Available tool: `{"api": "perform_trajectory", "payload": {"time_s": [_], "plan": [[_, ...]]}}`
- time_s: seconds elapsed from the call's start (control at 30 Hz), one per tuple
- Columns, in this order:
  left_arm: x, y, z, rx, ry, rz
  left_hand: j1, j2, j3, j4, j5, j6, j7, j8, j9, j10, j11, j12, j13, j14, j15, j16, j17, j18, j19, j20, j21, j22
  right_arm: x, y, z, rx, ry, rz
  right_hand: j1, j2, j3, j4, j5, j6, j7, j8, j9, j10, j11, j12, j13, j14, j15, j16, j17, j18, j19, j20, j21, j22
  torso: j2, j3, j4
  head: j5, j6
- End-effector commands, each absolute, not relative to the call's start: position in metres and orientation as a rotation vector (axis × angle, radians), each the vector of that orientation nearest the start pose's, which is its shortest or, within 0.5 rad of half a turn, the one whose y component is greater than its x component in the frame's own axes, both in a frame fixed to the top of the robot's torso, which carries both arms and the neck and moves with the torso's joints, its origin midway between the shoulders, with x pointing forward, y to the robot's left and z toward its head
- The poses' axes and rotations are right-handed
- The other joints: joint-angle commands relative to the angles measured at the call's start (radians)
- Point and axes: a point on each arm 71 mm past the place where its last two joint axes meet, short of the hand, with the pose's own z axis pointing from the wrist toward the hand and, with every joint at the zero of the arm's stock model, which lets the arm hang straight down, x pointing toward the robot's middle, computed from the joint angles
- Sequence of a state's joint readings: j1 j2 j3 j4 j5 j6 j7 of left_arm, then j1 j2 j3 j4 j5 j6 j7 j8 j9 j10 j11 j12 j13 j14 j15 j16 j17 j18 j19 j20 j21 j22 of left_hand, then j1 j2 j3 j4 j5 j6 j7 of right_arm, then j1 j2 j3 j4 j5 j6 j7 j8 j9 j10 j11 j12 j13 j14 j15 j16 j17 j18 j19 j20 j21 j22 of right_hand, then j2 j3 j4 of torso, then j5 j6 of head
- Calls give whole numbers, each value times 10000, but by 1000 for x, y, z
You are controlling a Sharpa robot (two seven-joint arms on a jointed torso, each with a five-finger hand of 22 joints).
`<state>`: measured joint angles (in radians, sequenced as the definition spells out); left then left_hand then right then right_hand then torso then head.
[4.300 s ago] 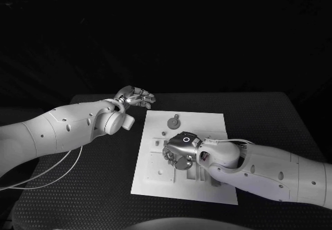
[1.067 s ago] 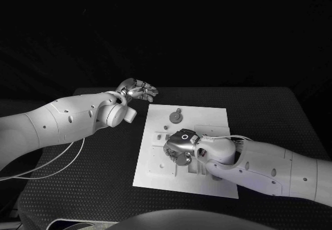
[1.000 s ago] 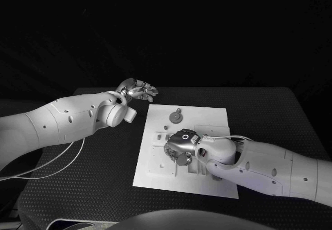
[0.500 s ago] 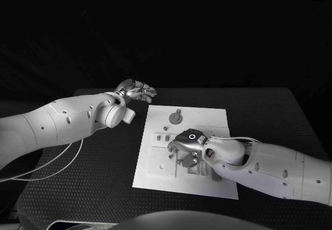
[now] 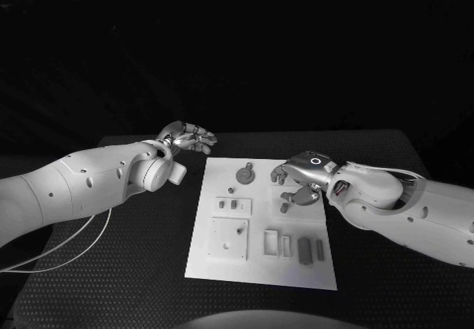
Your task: Assemble the parts on the task board
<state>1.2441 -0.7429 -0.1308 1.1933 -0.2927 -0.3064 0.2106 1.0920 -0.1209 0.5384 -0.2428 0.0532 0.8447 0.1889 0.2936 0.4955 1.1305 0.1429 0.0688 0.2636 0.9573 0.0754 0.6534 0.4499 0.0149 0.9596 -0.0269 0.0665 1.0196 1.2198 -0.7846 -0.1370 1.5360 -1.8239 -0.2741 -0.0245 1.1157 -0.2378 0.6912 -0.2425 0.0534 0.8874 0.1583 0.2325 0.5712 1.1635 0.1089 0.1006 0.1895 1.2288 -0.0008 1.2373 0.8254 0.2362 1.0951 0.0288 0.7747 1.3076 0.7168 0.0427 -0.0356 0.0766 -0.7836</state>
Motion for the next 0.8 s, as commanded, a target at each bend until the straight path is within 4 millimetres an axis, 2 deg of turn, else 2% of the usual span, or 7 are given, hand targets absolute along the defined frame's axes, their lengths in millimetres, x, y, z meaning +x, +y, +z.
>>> {"api": "perform_trajectory", "payload": {"time_s": [0.03, 0.13, 0.2, 0.3, 0.4, 0.67, 0.8], "plan": [[541, 259, -210, -9091, 15861, -11236, -4, -5, -20, 25, -15, 26, -45, 44, 7, 17, -66, 42, 6, 48, 4, -59, 17, 42, 24, 40, 21, -12, 462, -162, -212, -6679, 16625, 5657, -84, -167, -83, 58, -35, -22, -51, 0, -22, -73, 41, -50, -25, -2, 16, 43, -24, 256, -80, -1, 58, 213, 3, 11, 3, -43, 90], [541, 259, -210, -9082, 15867, -11252, -3, -6, -22, 24, -15, 28, -47, 46, 7, 20, -67, 43, 6, 51, 3, -62, 23, 42, 26, 40, 22, -13, 463, -166, -216, -6824, 17059, 5380, -188, -281, -112, 143, -36, -116, -124, -32, -60, -152, 85, -119, -53, -88, 59, 28, -38, 256, -159, 27, 39, 205, 2, 26, -6, -36, 99], [542, 259, -210, -9087, 15857, -11234, -1, -6, -22, 23, -15, 29, -48, 48, 7, 22, -68, 44, 7, 53, 2, -64, 27, 43, 27, 40, 22, -14, 464, -167, -218, -6869, 17197, 5248, -202, -310, -111, 173, -36, -175, -172, -52, -80, -184, 101, -148, -64, -127, 75, 30, -41, 256, -198, 39, 30, 203, 12, 23, 8, -34, 87], [542, 259, -210, -9087, 15853, -11226, -1, -6, -23, 23, -15, 30, -48, 48, 6, 23, -69, 44, 6, 54, 2, -65, 29, 42, 28, 40, 22, -15, 464, -167, -223, -7011, 17374, 5140, -232, -327, -122, 205, -36, -197, -191, -55, -88, -189, 107, -157, -67, -145, 81, 36, -42, 256, -214, 48, 31, 204, 15, 22, 15, 35, 63], [542, 259, -210, -9086, 15837, -11216, -4, -6, -27, 25, -15, 29, -48, 49, 6, 23, -69, 43, 6, 54, 2, -69, 34, 42, 28, 41, 22, -16, 463, -164, -229, -7080, 17460, 5198, -245, -335, -124, 229, -35, -202, -195, -50, -92, -202, 112, -169, -72, -162, 85, 39, -43, 256, -226, 53, 30, 203, 14, 21, 16, 22, 52], [542, 259, -210, -9087, 15847, -11217, -6, -6, -30, 26, -15, 28, -48, 50, 5, 24, -69, 42, 6, 54, 3, -75, 41, 41, 29, 42, 21, -19, 462, -158, -238, -7340, 17658, 5194, -121, -265, -78, 203, -35, -224, -213, -39, -105, -183, 100, -172, -70, -155, 75, 76, -41, 256, -219, 36, 54, 206, 21, 12, 45, 15, -16], [543, 260, -210, -9091, 15846, -11210, -8, -7, -33, 26, -15, 27, -48, 50, 4, 24, -69, 41, 5, 54, 3, -79, 45, 41, 28, 42, 20, -21, 459, -156, -241, -7470, 17803, 5216, -22, -153, -66, 160, -35, -130, -187, 37, -90, -92, 72, -133, -47, -111, 49, 120, -44, 256, -186, 17, 94, 209, 18, -2, 30, 9, -44]]}}
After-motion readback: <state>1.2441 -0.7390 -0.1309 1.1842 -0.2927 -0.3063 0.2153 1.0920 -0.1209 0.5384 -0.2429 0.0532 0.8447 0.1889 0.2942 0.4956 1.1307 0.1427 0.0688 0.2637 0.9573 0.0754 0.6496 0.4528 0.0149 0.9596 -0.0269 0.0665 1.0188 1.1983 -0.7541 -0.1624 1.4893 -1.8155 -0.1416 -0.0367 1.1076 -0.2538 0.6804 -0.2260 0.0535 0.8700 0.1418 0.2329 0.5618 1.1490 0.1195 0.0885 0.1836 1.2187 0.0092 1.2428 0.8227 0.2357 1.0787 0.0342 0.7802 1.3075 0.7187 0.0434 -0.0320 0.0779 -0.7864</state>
